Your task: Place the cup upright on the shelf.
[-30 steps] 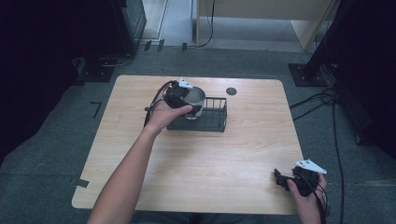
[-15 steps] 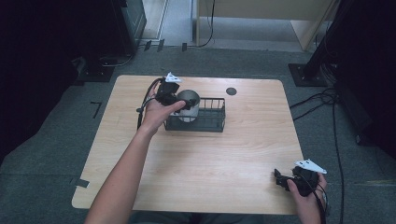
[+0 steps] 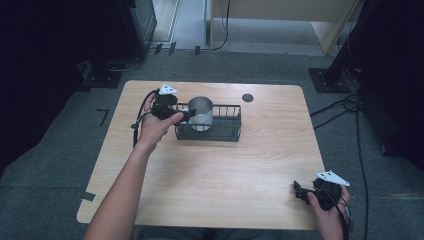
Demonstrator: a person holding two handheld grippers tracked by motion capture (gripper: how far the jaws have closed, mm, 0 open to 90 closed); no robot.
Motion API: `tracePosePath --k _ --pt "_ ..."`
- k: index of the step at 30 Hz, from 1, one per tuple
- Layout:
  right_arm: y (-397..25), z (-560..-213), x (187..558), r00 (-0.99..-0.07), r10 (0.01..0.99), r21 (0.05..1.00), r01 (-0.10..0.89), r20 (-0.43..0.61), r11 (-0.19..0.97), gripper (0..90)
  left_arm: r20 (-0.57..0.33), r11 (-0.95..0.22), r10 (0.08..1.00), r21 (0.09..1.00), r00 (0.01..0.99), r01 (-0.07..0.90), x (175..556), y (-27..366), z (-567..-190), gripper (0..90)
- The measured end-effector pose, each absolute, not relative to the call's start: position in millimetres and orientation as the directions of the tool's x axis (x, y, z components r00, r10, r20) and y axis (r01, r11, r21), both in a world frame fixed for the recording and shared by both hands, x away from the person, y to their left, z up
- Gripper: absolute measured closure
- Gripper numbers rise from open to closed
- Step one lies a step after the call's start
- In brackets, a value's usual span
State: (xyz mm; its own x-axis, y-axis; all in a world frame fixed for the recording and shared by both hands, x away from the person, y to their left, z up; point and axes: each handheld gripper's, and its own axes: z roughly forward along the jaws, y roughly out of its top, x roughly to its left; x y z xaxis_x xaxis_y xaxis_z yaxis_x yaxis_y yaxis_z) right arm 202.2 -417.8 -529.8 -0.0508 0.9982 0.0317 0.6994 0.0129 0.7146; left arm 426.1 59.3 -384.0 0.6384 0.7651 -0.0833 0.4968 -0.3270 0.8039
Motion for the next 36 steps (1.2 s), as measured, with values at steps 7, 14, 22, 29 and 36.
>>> tracePosePath --k 7,14,22,29,36 --pt "-418 -530 202 -0.051 0.998 0.715 0.699 0.032 0.013 0.0 -0.093 -0.29 0.782 0.822 0.616 0.491 410 79 -381 10.4" --pt "-418 -530 202 -0.051 0.998 0.714 0.7 0.031 0.013 0.0 -0.094 -0.271 0.793 0.831 0.602 0.486 393 94 -384 8.5" --pt "-418 -530 202 -0.051 0.998 0.714 0.7 0.032 0.013 0.0 -0.096 -0.25 0.806 0.839 0.584 0.484 376 111 -391 3.0" --pt "-418 -530 202 -0.051 0.998 0.714 0.7 0.032 0.013 0.0 -0.094 -0.228 0.822 0.849 0.562 0.476 358 126 -394 0.0" --pt "-418 -530 202 -0.051 0.998 0.715 0.699 0.031 0.014 0.0 -0.111 -0.204 0.826 0.855 0.552 0.477 339 143 -401 0.0"
